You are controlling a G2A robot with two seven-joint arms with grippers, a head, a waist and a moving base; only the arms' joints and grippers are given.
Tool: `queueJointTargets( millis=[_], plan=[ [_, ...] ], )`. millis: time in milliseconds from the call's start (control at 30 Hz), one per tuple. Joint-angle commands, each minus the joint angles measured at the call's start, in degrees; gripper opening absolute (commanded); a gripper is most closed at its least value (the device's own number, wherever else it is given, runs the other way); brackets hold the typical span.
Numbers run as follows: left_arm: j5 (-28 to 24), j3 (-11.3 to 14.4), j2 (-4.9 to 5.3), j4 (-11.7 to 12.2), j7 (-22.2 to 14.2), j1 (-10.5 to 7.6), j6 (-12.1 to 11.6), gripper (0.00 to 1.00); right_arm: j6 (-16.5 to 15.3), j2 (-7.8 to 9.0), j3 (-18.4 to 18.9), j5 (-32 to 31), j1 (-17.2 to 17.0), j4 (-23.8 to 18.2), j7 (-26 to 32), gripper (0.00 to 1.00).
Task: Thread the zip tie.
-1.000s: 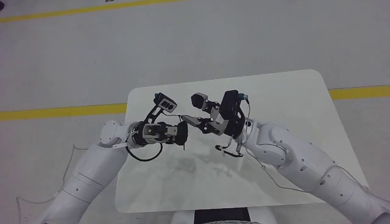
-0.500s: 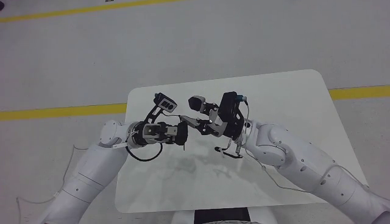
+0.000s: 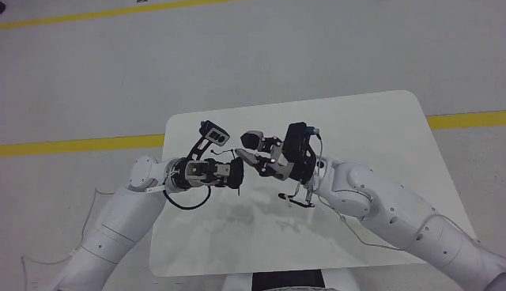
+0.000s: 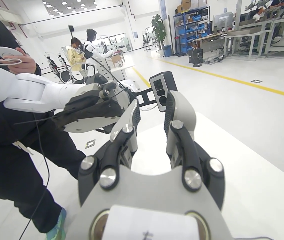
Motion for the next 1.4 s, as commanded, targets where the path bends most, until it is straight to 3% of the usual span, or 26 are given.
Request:
queueJointTargets(
  millis=[0, 400, 800, 1000, 1367],
  plan=[
    [0.00, 0.00, 0.00, 0.00, 0.00, 0.00, 0.00, 0.00, 0.00, 0.11, -0.24, -0.02, 0.20, 0.01, -0.17, 0.23],
    [0.00, 0.00, 0.00, 0.00, 0.00, 0.00, 0.00, 0.00, 0.00, 0.91, -2.30, -0.84, 1.48, -0.09, -3.03, 0.24],
    [0.00, 0.00, 0.00, 0.00, 0.00, 0.00, 0.00, 0.00, 0.00, 1.85, -5.17, -0.86, 3.52, 0.16, -5.11, 0.19],
    [0.00, 0.00, 0.00, 0.00, 0.00, 0.00, 0.00, 0.00, 0.00, 2.29, -6.24, -0.76, 4.42, 0.38, -6.13, 0.11],
    [0.00, 0.00, 0.00, 0.00, 0.00, 0.00, 0.00, 0.00, 0.00, 2.94, -7.67, -0.42, 5.73, 0.50, -7.16, 0.12]
  ],
)
